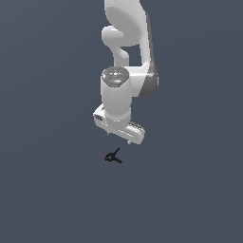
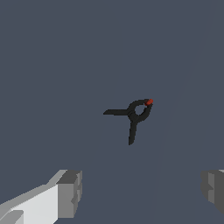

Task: Pick up the object and move it to a goal position.

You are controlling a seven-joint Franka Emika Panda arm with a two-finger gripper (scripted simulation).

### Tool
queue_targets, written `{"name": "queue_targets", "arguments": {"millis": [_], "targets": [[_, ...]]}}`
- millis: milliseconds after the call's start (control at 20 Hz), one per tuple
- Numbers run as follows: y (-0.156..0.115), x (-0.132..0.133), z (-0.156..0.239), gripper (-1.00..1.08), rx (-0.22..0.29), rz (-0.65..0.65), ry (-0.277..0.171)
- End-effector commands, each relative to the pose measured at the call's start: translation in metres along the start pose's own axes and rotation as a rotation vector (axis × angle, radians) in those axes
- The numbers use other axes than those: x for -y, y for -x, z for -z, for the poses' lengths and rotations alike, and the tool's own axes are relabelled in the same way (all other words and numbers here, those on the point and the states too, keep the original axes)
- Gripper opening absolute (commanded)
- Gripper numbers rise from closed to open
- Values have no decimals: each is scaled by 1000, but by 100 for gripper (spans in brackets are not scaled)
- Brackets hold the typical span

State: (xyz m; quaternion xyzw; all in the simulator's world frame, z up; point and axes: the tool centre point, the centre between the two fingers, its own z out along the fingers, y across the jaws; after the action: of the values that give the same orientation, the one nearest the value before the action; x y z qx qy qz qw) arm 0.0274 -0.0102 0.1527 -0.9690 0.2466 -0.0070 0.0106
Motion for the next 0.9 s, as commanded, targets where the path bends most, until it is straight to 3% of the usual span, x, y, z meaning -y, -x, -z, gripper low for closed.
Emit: {"name": "queue_targets", "arguments": {"millis": [0,850], "targets": [[-4,-1,-7,100,2,-77,0],[-29,-11,-59,100,7,-585,13]]}}
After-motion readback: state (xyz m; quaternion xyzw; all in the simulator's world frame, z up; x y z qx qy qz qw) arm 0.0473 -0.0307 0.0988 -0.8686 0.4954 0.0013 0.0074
